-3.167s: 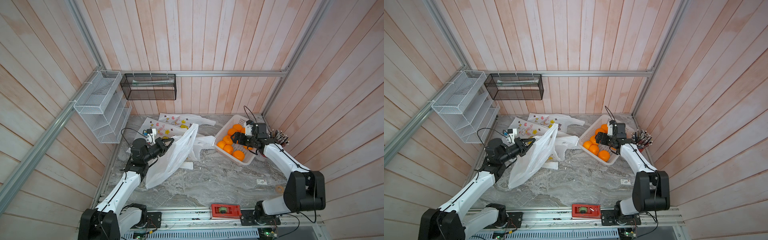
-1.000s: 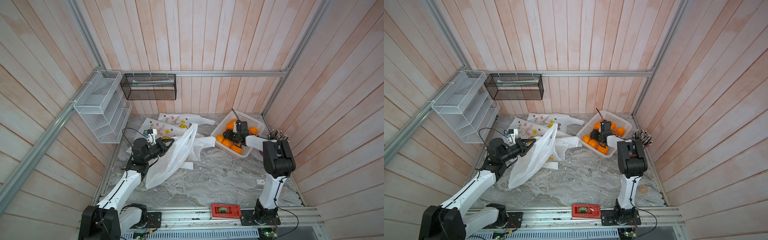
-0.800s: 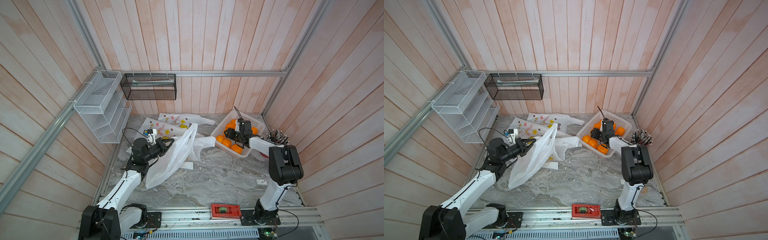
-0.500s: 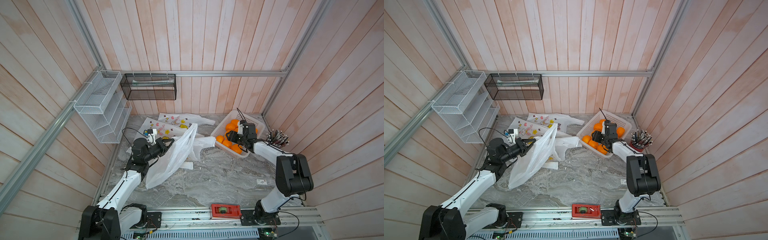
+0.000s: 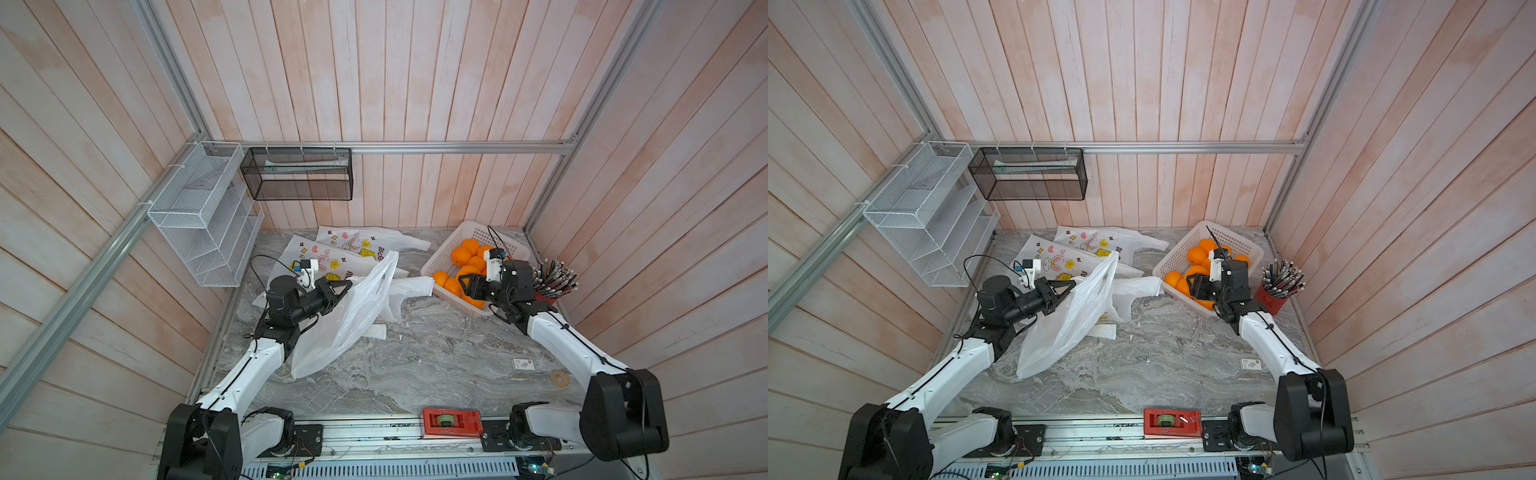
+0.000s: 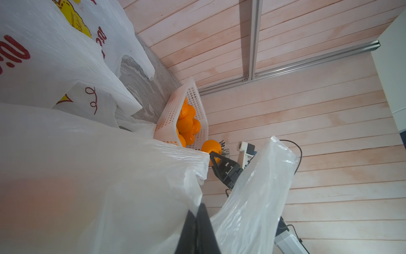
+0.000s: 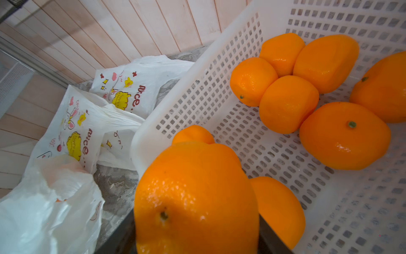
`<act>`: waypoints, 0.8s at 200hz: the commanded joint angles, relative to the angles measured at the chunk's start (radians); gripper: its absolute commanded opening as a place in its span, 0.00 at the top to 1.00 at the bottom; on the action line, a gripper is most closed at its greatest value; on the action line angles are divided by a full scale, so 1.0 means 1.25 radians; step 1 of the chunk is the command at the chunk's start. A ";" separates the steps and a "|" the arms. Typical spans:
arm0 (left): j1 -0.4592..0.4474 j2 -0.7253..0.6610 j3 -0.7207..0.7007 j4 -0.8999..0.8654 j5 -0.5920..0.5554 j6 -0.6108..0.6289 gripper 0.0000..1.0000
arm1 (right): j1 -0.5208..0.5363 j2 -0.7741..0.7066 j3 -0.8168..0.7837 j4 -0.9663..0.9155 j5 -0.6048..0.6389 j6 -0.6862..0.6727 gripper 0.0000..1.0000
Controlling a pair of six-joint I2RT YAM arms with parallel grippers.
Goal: Place the oranges into plastic bags & tie knots
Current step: Pick up the orange from the basket, then place the orange in the plastic bag.
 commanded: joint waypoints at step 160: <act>0.005 -0.038 0.015 -0.006 0.007 0.032 1.00 | 0.395 0.194 0.120 0.176 -0.076 -0.028 0.43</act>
